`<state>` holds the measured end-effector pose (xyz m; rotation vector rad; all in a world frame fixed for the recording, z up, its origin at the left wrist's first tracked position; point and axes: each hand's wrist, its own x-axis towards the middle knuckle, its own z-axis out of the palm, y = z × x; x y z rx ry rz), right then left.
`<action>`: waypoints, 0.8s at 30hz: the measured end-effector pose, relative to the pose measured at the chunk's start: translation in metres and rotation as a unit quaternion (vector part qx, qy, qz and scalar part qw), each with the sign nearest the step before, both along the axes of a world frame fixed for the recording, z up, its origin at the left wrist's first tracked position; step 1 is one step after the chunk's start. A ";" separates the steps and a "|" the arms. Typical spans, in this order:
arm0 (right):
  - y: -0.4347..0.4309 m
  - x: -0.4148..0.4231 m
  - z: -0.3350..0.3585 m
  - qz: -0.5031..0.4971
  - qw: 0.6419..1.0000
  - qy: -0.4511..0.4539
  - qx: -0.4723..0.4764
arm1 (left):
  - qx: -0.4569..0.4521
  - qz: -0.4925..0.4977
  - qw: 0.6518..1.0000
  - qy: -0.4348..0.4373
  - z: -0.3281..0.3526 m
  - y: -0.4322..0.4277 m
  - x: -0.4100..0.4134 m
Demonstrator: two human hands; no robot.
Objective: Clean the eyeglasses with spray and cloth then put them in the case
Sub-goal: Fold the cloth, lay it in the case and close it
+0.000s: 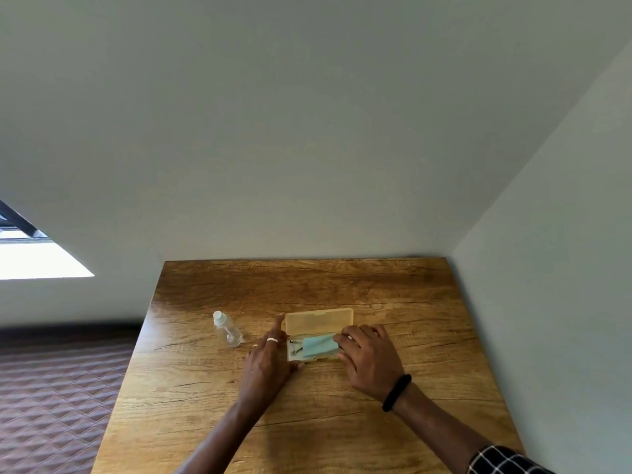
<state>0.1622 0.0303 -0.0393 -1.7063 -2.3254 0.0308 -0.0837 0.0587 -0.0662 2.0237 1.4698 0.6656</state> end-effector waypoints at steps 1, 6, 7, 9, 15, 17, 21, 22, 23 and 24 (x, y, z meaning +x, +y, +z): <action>0.000 -0.002 -0.001 0.008 1.000 -0.001 0.003 | 0.002 -0.006 1.000 0.004 -0.001 0.000 0.000; 0.008 -0.015 -0.003 0.023 1.000 -0.002 0.003 | -0.005 -0.012 1.000 0.007 -0.002 0.001 -0.001; 0.009 -0.018 -0.003 0.025 1.000 -0.003 -0.001 | -0.003 -0.014 1.000 0.007 -0.002 0.001 -0.001; 0.012 -0.022 -0.004 0.025 1.000 -0.002 -0.006 | 0.000 -0.020 1.000 0.008 -0.001 0.001 -0.002; 0.016 -0.029 -0.004 -0.004 1.000 -0.003 -0.026 | -0.004 -0.021 1.000 0.005 0.000 0.000 -0.002; 0.017 -0.029 -0.005 -0.010 1.000 -0.002 -0.029 | -0.007 -0.016 1.000 0.003 0.003 0.000 -0.001; 0.015 -0.029 -0.004 -0.014 1.000 0.005 -0.028 | -0.001 -0.026 1.000 0.001 0.002 0.001 -0.003; 0.014 -0.029 -0.003 -0.014 1.000 0.010 -0.021 | 0.000 -0.030 1.000 0.000 0.001 0.002 -0.004; 0.014 -0.028 -0.001 -0.015 1.000 0.017 -0.010 | 0.000 -0.031 1.000 0.001 -0.001 0.002 -0.005; 0.014 -0.026 0.001 -0.020 0.999 0.028 0.002 | 0.002 -0.032 0.999 0.001 -0.002 0.003 -0.005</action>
